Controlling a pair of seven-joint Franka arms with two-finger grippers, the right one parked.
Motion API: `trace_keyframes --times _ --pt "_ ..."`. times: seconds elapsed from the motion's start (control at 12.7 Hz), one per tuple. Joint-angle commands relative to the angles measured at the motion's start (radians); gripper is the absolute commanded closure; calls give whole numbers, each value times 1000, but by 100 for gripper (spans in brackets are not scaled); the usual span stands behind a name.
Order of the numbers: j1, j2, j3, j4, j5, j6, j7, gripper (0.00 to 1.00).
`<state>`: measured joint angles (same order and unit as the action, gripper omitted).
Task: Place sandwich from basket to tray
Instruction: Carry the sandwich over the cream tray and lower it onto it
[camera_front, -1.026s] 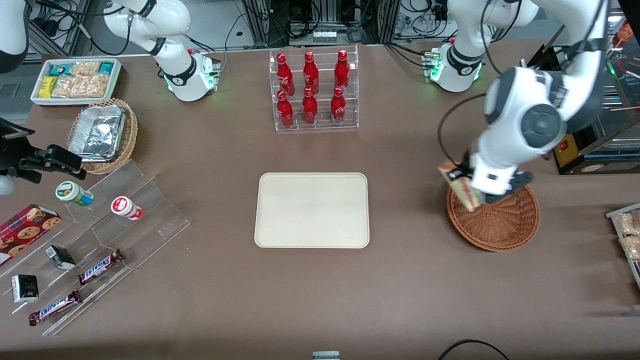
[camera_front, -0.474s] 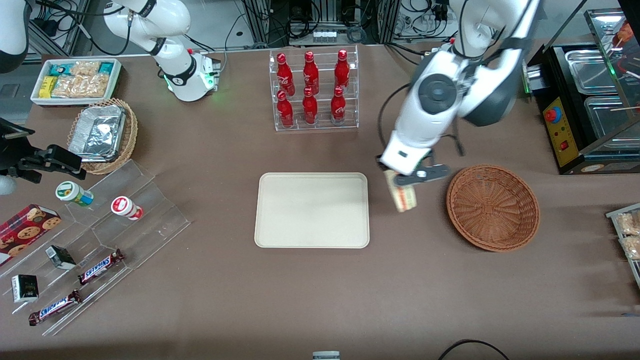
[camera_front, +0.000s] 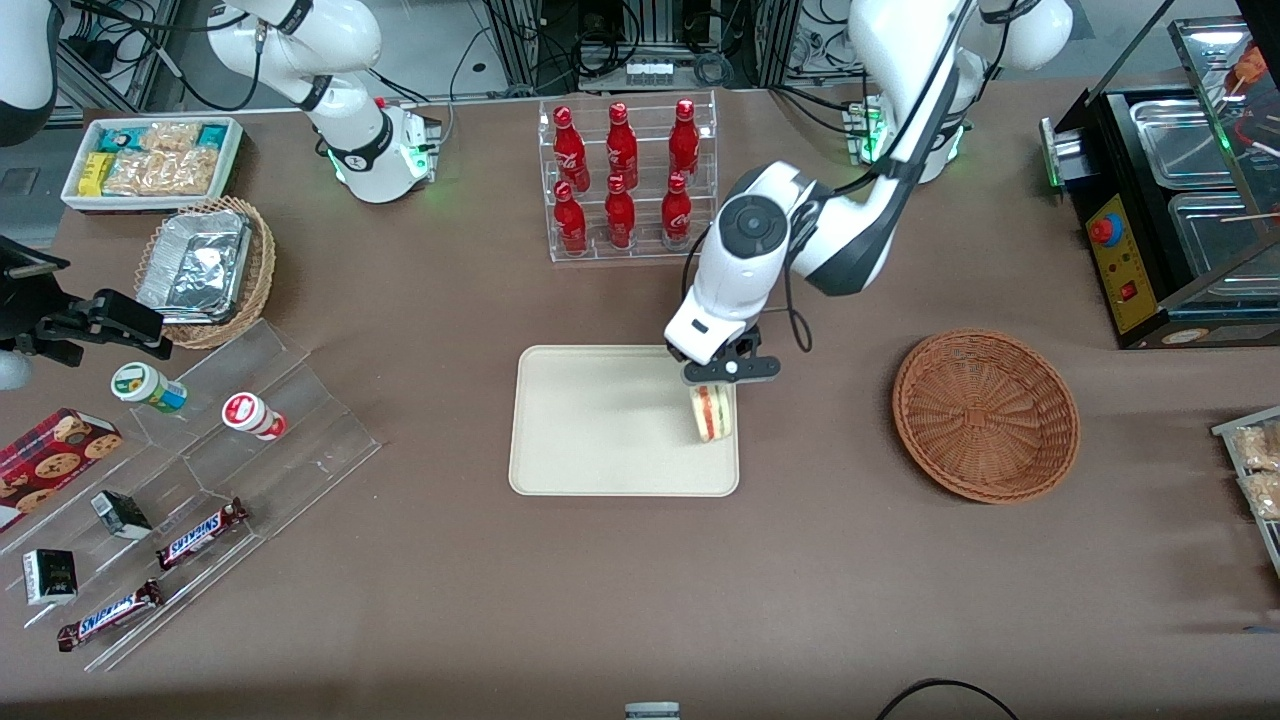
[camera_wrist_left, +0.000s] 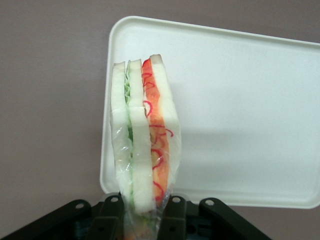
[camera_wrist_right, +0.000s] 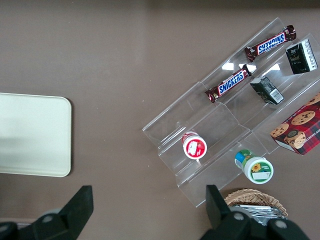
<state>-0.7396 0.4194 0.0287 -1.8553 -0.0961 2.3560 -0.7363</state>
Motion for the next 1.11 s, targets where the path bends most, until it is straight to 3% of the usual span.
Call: trace_keyframes --times 0.0,0.87,0.95,1.03 --pt "-3 36 -3 -11 -10 87 14 79" --pt "-3 128 -27 -10 -10 150 172 82" --pt "-1 131 -27 -8 -10 152 172 78" --pt "-1 137 -27 -5 -10 152 172 68"
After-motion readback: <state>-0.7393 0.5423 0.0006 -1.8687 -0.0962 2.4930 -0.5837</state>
